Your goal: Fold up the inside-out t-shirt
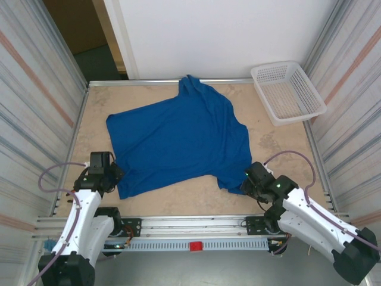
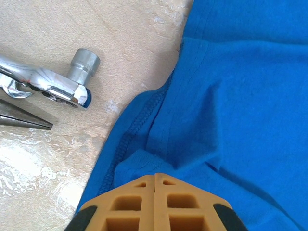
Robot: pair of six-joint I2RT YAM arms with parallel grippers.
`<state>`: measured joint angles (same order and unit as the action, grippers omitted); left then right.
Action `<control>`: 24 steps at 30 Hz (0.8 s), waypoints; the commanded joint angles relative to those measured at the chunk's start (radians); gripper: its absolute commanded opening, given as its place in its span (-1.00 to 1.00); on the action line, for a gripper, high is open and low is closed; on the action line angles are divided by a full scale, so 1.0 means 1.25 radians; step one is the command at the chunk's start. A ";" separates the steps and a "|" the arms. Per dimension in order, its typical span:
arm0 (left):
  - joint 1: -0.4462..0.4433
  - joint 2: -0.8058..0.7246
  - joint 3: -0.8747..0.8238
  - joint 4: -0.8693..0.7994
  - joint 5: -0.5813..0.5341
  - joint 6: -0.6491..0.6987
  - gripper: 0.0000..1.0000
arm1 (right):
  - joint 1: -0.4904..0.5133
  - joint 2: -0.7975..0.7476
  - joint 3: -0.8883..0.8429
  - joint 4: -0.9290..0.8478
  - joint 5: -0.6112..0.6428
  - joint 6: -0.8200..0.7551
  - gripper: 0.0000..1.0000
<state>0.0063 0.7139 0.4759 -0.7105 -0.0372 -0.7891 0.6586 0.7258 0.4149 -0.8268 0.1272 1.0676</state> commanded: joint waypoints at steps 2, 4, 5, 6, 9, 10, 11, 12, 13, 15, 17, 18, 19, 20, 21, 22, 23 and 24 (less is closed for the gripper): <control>0.008 -0.011 0.029 -0.021 0.017 0.012 -1.00 | -0.004 0.024 0.015 0.011 -0.028 -0.046 -0.08; 0.009 -0.014 0.032 -0.021 0.019 0.013 -1.00 | -0.004 0.029 0.017 0.013 -0.032 -0.056 -0.09; 0.010 -0.014 0.034 -0.021 0.019 0.013 -1.00 | -0.004 0.033 0.019 0.013 -0.032 -0.061 -0.12; 0.011 -0.015 0.036 -0.021 0.019 0.014 -1.00 | -0.004 0.040 0.020 0.014 -0.034 -0.063 -0.16; 0.016 -0.013 0.041 -0.020 0.024 0.017 -1.00 | -0.004 0.065 0.030 0.019 -0.036 -0.076 -0.64; 0.018 -0.013 0.043 -0.020 0.027 0.020 -1.00 | -0.003 0.070 0.032 0.020 -0.037 -0.080 -0.87; 0.020 -0.012 0.046 -0.022 0.030 0.021 -1.00 | -0.003 0.071 0.034 0.017 -0.035 -0.083 -1.00; 0.023 -0.010 0.048 -0.023 0.031 0.025 -1.00 | -0.004 0.068 0.034 0.009 -0.029 -0.082 -1.00; 0.024 -0.010 0.051 -0.025 0.034 0.029 -1.00 | -0.005 0.056 0.035 -0.004 -0.023 -0.082 -1.00; 0.028 -0.012 0.059 -0.034 0.037 0.039 -1.00 | -0.005 0.011 0.044 -0.035 -0.010 -0.080 -1.00; 0.028 -0.016 0.070 -0.052 0.039 0.054 -0.84 | -0.005 -0.054 0.059 -0.077 0.004 -0.069 -1.00; 0.028 -0.018 0.077 -0.065 0.040 0.060 -0.67 | -0.005 -0.079 0.061 -0.079 -0.002 -0.063 -1.00; 0.028 -0.023 0.084 -0.079 0.042 0.069 -0.47 | -0.005 -0.099 0.066 -0.088 -0.008 -0.055 -1.00; 0.023 -0.029 0.088 -0.092 0.041 0.067 -0.30 | -0.005 -0.110 0.076 -0.101 -0.009 -0.050 -1.00; 0.013 -0.036 0.090 -0.093 0.039 0.063 -0.20 | -0.005 -0.116 0.085 -0.113 -0.006 -0.047 -1.00; 0.004 -0.043 0.093 -0.099 0.046 0.054 -0.13 | -0.005 -0.121 0.098 -0.129 -0.002 -0.045 -1.00; 0.002 -0.049 0.093 -0.108 0.050 0.044 -0.09 | -0.005 -0.126 0.110 -0.139 0.004 -0.045 -1.00; -0.004 -0.052 0.092 -0.116 0.049 0.035 -0.06 | -0.005 -0.129 0.119 -0.147 0.010 -0.046 -1.00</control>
<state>0.0158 0.6678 0.5655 -0.7902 0.0101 -0.7372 0.6586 0.5762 0.5209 -0.9276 0.1066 0.9867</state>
